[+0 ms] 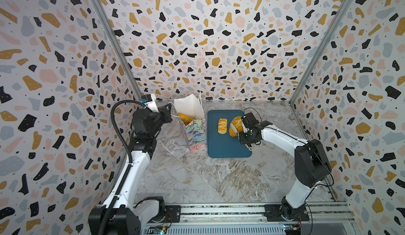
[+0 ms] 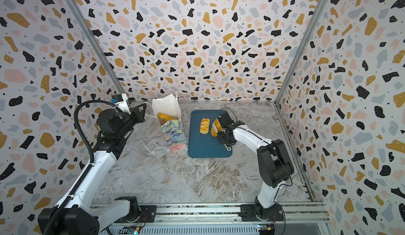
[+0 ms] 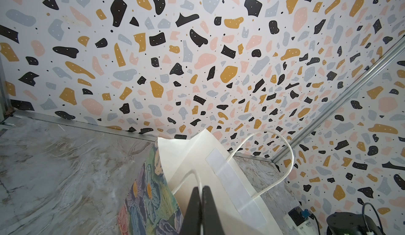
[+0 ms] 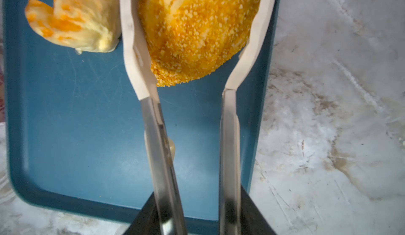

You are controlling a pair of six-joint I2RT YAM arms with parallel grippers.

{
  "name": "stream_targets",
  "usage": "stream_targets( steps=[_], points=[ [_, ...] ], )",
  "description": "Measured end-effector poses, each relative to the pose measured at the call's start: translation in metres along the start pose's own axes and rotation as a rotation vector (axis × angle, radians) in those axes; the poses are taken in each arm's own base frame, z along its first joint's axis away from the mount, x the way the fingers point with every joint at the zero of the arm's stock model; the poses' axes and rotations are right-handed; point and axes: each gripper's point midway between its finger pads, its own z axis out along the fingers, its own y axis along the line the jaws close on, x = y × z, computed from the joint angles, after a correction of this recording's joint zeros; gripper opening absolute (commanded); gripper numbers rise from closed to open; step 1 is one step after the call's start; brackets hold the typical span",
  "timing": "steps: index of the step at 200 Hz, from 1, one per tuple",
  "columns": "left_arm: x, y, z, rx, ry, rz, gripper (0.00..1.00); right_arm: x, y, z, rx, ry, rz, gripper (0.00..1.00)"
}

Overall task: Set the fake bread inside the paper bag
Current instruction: 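Close the tongs on the sugar-coated bread with the right gripper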

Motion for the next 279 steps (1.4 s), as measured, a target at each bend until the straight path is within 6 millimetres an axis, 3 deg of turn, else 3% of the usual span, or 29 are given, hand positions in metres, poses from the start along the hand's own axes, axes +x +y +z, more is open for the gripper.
stream_targets(
  steps=[57,120,178,196,218,254,279],
  points=[
    [0.0,0.0,0.0,0.0,0.0,0.0,0.0,-0.006,0.008,-0.038,-0.061,-0.06,-0.009,0.23],
    [-0.001,-0.001,-0.001,0.001,-0.003,0.001,0.0,0.014,0.01,-0.034,-0.081,-0.018,-0.018,0.22],
    [-0.001,-0.001,-0.001,0.001,-0.003,0.002,0.0,0.009,0.014,-0.051,-0.1,-0.061,-0.017,0.22],
    [-0.001,-0.001,-0.001,0.001,-0.003,0.002,0.0,0.008,0.015,-0.056,-0.106,-0.074,-0.015,0.25],
    [-0.001,-0.001,-0.001,0.001,-0.003,0.002,0.0,0.009,0.015,-0.055,-0.107,-0.072,-0.015,0.38],
    [-0.001,-0.001,-0.001,0.001,-0.003,0.002,0.0,0.028,0.01,-0.043,-0.091,-0.021,-0.01,0.51],
    [-0.001,-0.001,-0.001,0.001,-0.003,0.001,0.0,0.036,0.007,-0.038,-0.079,-0.001,-0.003,0.55]
  ],
)
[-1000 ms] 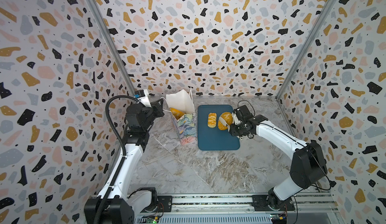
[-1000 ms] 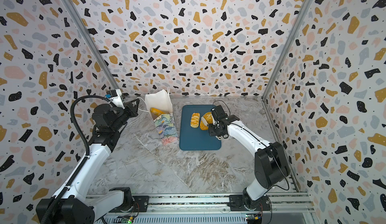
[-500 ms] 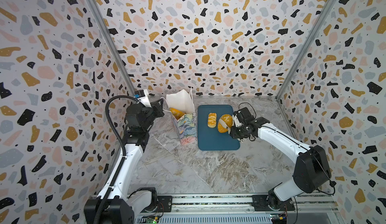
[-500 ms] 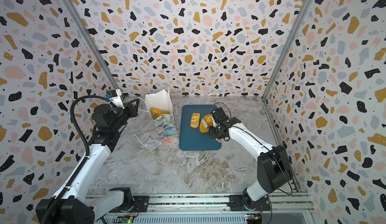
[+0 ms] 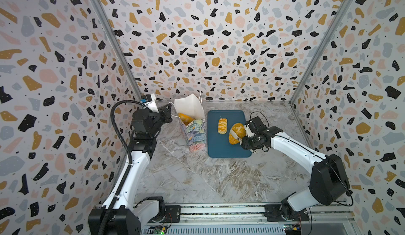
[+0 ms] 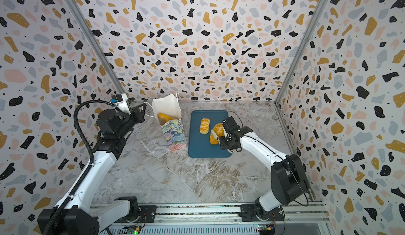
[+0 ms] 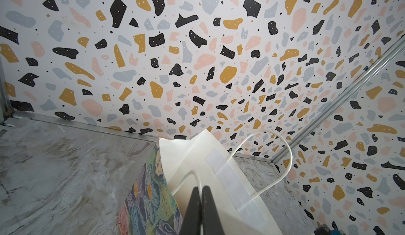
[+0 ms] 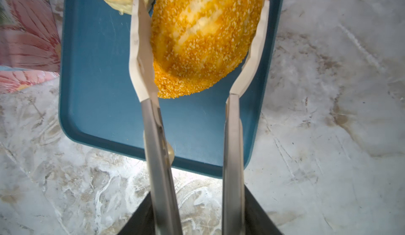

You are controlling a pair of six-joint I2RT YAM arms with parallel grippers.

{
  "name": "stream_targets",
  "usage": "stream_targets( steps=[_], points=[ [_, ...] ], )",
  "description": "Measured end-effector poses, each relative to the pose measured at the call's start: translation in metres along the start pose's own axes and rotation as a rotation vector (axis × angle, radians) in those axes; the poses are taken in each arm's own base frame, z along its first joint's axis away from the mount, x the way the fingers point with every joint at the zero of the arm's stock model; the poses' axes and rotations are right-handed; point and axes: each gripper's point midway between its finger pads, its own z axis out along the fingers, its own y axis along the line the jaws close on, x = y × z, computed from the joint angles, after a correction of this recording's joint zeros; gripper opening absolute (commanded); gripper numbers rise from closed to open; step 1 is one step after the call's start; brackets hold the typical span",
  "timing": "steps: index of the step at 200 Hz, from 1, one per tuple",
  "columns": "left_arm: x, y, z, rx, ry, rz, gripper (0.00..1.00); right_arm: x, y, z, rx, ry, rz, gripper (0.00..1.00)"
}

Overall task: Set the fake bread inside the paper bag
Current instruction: 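Close the tongs on the sugar-coated bread with the right gripper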

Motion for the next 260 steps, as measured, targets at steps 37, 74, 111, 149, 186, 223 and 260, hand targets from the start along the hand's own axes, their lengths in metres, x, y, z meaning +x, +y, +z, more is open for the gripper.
stream_targets(
  steps=[37,74,111,149,186,223,260],
  points=[
    [0.0,0.0,0.0,0.0,0.0,0.0,0.0,-0.001,-0.001,-0.003,0.006,-0.009,0.013,0.59],
    [0.0,0.0,0.0,0.0,0.0,0.0,0.0,-0.001,-0.003,-0.011,0.016,-0.023,0.039,0.61],
    [0.0,0.0,0.0,0.001,0.0,0.0,0.0,0.002,-0.003,-0.015,0.01,-0.027,0.07,0.61],
    [0.0,0.0,0.0,0.001,0.001,0.0,0.0,0.018,-0.001,-0.006,-0.002,0.017,0.093,0.61],
    [0.0,0.0,0.0,0.002,0.001,0.0,0.0,0.024,0.003,0.0,-0.033,0.028,0.11,0.61],
    [0.0,-0.001,0.0,0.003,0.002,-0.001,0.0,0.018,0.009,0.005,-0.06,0.017,0.118,0.61],
    [0.0,-0.001,0.0,0.003,0.002,0.0,0.0,0.016,0.011,0.015,-0.081,0.023,0.126,0.58]
  ],
)
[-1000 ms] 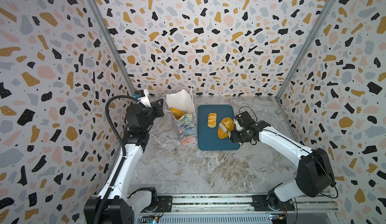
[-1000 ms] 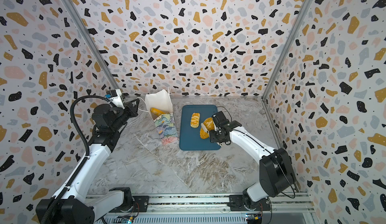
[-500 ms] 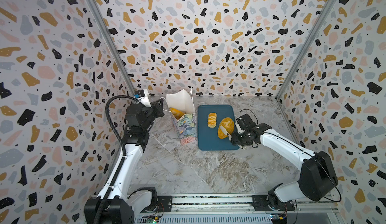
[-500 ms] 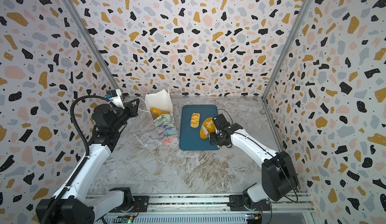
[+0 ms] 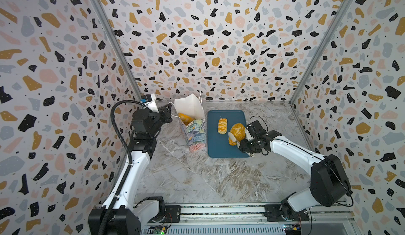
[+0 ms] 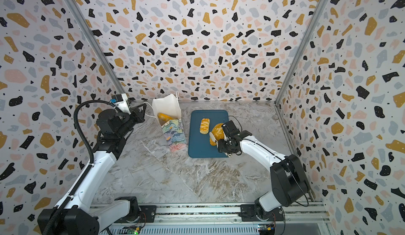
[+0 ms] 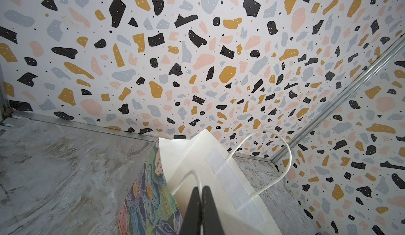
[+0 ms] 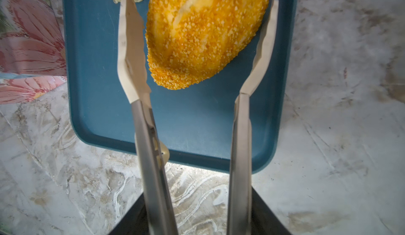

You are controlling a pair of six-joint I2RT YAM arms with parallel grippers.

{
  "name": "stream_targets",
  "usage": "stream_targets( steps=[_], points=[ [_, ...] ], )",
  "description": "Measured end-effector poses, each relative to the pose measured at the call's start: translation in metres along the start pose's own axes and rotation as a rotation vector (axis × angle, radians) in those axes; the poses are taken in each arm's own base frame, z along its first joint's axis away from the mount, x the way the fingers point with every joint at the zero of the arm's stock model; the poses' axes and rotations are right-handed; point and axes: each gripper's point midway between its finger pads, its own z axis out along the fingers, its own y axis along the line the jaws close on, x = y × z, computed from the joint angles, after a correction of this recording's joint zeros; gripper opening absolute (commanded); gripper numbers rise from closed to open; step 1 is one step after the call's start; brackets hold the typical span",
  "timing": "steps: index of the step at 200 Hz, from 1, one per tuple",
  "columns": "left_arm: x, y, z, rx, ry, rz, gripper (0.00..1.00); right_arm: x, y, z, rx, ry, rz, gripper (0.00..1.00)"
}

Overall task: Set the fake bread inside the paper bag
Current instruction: 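Close the tongs on the sugar-coated bread with the right gripper, then lift the sugar-coated bread in the tongs and carry it toward the bag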

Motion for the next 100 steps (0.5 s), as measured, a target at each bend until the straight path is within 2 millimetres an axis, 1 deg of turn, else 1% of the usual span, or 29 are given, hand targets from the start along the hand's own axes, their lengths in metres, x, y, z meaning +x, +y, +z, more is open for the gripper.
stream_targets(
  steps=[29,79,100],
  points=[
    [0.0,0.0,0.0,0.0,0.0,0.0,0.0,-0.004,-0.001,0.0013,-0.026,-0.009,0.02,0.5],
    [0.0,0.0001,0.0,0.0,0.0,0.0,0.0,-0.0086,0.0017,0.0006,-0.064,-0.017,0.028,0.3],
    [0.0,0.0001,0.0,0.0,0.0,0.0,0.0,-0.009,0.0028,-0.0009,-0.069,-0.02,0.026,0.26]
  ],
)
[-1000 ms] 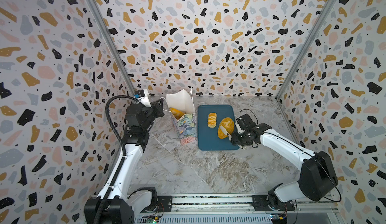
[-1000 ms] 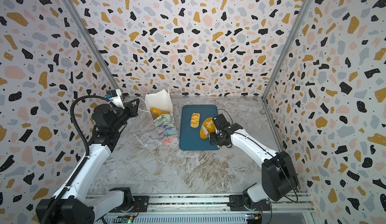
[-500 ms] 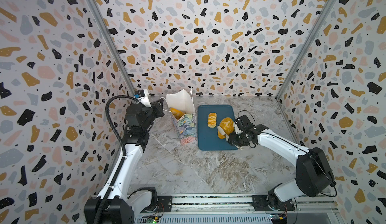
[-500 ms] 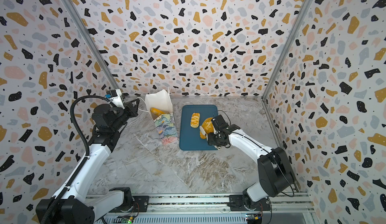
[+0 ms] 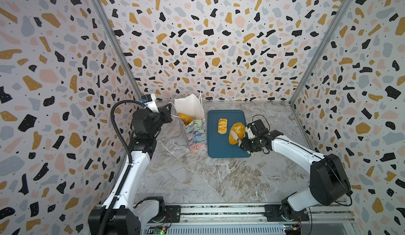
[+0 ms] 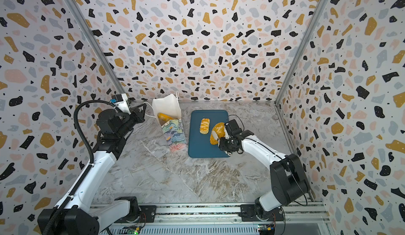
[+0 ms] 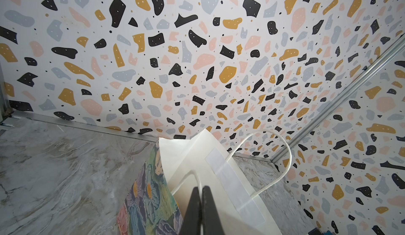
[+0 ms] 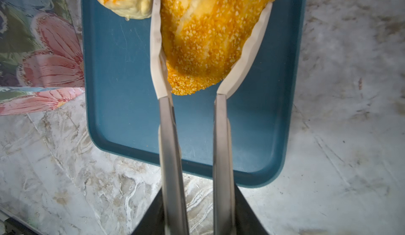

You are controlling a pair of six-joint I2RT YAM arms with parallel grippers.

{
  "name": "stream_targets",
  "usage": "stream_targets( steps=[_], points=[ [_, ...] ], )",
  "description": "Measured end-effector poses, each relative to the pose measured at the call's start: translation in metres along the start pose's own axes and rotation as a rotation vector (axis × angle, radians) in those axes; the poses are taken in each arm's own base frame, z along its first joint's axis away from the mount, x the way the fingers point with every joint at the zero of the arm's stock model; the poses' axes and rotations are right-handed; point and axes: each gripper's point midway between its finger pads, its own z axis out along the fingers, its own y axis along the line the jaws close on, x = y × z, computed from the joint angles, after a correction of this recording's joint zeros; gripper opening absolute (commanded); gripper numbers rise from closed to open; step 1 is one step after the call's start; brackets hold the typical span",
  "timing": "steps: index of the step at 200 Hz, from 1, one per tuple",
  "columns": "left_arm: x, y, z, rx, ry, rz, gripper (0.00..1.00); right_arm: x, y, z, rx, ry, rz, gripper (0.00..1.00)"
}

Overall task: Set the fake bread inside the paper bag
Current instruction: 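Lift the sugar-coated bread in the tongs and carry it toward the bag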

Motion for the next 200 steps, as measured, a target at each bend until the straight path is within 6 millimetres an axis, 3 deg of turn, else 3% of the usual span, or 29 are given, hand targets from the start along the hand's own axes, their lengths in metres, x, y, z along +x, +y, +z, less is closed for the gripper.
stream_targets(
  steps=[27,98,162,200],
  points=[
    [0.0,0.0,0.0,0.0,0.0,0.0,0.0,-0.002,0.003,-0.012,-0.014,-0.03,-0.006,0.25],
    [0.0,0.0,0.0,0.0,0.0,0.0,0.0,-0.013,0.019,-0.068,-0.078,-0.183,-0.025,0.22],
    [0.0,0.0,0.0,0.0,0.0,0.0,0.0,-0.011,0.036,-0.084,-0.107,-0.215,-0.055,0.22],
    [0.0,0.0,0.0,0.0,0.0,0.0,0.0,-0.023,0.059,-0.103,-0.13,-0.263,-0.088,0.22]
  ],
)
